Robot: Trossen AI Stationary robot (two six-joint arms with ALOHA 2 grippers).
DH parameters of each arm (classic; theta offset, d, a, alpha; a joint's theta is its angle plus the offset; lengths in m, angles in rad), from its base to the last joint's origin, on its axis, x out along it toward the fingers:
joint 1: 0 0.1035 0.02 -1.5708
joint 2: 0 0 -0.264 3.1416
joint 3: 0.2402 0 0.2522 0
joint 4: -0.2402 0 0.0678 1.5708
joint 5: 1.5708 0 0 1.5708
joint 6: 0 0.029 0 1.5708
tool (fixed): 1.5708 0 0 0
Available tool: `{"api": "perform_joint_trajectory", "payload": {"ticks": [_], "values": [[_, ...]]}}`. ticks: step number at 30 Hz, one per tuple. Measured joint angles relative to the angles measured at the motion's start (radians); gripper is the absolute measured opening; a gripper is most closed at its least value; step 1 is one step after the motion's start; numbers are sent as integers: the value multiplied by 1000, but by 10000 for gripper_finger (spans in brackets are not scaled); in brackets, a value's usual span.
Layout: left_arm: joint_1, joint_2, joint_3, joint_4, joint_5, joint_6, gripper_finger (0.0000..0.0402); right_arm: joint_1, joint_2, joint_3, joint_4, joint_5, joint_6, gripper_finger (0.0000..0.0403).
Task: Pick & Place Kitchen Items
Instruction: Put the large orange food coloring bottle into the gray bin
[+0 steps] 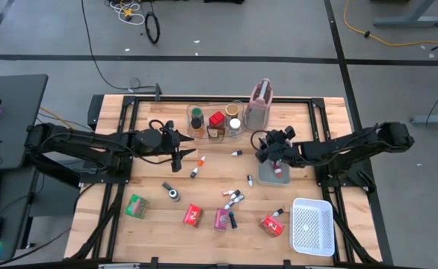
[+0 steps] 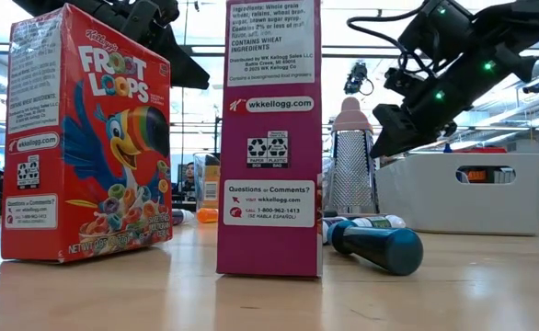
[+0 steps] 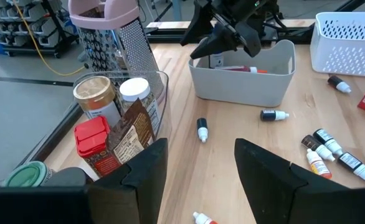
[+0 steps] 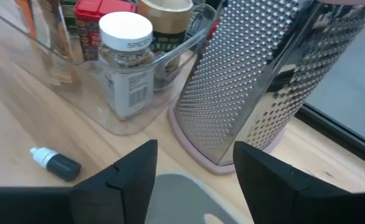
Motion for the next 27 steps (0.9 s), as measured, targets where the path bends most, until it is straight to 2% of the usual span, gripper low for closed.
{"api": "perform_joint_trajectory", "payload": {"ticks": [6,15,19,22,27], "values": [[0,0,0,0,0,0,194,-7,0,0,55,-27,-24,210],[0,0,0,0,0,0,194,-6,0,0,362,-68,-276,210],[0,0,0,0,0,0,194,-6,0,0,450,-159,-368,210],[0,0,0,1,0,0,194,-6,0,0,480,-243,-361,210],[0,0,0,1,0,0,194,3,0,74,372,-334,-332,210]]}}
